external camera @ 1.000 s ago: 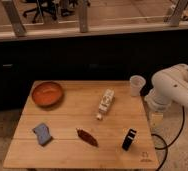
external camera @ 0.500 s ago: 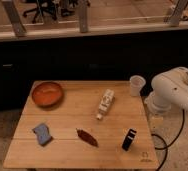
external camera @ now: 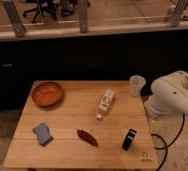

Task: Knock the eraser over

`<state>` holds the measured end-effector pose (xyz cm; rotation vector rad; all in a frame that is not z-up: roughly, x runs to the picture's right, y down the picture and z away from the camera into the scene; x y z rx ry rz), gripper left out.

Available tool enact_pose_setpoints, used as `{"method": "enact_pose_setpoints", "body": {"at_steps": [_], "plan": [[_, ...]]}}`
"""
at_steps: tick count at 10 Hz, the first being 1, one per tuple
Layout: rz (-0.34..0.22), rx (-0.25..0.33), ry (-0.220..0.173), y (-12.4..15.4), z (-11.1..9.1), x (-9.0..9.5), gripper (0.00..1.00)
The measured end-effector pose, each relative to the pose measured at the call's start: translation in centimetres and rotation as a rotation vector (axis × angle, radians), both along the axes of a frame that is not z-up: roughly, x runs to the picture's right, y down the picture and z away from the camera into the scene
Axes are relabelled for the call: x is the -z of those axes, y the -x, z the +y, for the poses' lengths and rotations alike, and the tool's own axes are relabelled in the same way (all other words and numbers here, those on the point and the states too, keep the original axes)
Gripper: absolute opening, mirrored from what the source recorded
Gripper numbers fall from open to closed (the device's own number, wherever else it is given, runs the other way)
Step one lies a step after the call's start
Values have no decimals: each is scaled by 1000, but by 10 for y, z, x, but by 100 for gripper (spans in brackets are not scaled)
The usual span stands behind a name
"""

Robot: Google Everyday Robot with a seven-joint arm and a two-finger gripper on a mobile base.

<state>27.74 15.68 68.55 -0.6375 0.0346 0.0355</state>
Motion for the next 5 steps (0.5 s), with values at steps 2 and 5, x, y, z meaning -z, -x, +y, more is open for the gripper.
{"method": "enact_pose_setpoints", "body": {"at_steps": [2,5], "plan": [[-2,-1,5,1,8,-1,80],[-7,-1,9,5,18,-4,80]]}}
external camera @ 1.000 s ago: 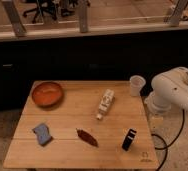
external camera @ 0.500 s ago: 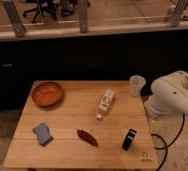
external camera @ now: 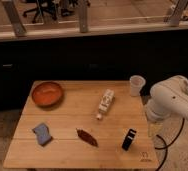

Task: Knock the eraser over

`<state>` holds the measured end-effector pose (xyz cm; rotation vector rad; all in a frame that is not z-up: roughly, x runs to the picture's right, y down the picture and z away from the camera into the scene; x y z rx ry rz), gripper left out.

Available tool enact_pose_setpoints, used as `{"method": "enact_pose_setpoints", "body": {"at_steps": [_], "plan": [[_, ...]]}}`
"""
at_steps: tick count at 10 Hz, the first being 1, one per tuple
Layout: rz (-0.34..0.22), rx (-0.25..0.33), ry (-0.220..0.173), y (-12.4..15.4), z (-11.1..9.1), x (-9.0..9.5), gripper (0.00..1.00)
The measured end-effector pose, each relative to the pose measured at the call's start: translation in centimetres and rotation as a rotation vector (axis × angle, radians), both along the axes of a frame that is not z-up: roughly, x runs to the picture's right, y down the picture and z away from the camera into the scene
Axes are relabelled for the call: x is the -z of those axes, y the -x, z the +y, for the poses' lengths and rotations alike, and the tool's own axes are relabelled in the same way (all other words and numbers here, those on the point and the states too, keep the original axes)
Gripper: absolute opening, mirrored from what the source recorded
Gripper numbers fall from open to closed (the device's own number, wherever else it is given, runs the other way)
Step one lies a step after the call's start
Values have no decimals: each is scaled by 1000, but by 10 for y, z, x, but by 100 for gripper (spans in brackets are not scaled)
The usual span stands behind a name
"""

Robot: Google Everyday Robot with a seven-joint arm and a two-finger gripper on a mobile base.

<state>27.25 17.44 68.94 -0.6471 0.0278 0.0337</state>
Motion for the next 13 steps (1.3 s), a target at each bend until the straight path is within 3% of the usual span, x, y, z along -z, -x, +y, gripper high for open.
{"method": "enact_pose_setpoints", "body": {"at_steps": [7,8,12,13], "plan": [[-14,-1,9,10,27,-8,79],[-15,-1,9,9,34,-9,75],[-26,-5,13,15,56,-13,35],[-26,-5,11,14,57,-14,31]]}}
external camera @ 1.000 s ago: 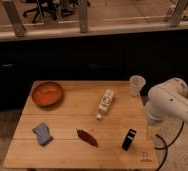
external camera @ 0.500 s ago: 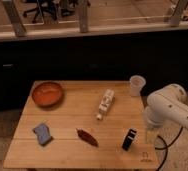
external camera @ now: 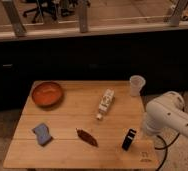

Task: Knock the eraser over

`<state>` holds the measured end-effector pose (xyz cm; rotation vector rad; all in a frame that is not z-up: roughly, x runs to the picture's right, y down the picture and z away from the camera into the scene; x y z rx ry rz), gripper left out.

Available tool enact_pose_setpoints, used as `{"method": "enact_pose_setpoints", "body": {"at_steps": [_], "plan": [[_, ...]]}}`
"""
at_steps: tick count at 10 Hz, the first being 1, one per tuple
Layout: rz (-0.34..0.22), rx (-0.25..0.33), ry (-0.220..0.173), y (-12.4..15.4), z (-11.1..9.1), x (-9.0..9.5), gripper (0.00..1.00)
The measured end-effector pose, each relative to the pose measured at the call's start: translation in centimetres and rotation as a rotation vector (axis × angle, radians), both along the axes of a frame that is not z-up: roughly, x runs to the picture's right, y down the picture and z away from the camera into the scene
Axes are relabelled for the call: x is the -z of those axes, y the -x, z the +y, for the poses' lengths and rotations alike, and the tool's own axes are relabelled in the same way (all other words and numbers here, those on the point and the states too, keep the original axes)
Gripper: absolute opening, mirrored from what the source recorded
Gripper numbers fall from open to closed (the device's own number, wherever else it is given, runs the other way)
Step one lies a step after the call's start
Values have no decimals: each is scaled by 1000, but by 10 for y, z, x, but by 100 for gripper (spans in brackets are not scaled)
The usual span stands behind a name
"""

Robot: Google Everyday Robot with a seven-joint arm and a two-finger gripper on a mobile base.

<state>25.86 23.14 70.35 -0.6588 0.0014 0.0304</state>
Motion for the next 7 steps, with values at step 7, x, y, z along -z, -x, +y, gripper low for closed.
{"method": "enact_pose_setpoints", "body": {"at_steps": [7], "plan": [[-50,61,-11,63,10,-2,2]]}}
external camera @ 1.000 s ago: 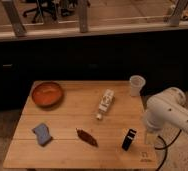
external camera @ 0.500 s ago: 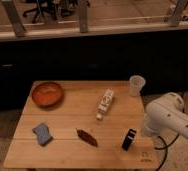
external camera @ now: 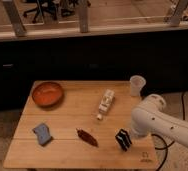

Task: Knock the eraser over

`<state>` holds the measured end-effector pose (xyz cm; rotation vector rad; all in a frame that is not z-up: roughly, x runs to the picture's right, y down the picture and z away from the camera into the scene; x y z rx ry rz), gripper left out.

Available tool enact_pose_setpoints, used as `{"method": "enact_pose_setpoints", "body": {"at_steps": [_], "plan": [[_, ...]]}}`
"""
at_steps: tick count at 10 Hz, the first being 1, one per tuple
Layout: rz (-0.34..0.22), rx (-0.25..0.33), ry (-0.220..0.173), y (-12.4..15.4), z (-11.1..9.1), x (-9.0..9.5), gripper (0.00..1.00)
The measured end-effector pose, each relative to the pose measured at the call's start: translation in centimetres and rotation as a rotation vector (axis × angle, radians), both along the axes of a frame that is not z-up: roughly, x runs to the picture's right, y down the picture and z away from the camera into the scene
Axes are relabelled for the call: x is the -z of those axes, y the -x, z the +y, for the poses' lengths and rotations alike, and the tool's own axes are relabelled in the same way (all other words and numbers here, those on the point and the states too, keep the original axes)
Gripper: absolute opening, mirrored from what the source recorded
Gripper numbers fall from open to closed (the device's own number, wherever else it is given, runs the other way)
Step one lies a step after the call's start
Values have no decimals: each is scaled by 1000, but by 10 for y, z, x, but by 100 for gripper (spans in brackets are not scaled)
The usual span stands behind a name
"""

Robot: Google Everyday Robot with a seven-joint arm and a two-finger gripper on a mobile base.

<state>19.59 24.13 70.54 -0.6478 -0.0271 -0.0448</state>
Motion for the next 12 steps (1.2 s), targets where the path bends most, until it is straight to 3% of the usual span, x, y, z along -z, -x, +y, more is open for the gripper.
{"method": "enact_pose_setpoints", "body": {"at_steps": [2,10,12], "plan": [[-9,14,-7,9,0,0,2],[-79,92,-28,97,-4,-8,2],[-83,107,-30,105,-5,-9,2]]}}
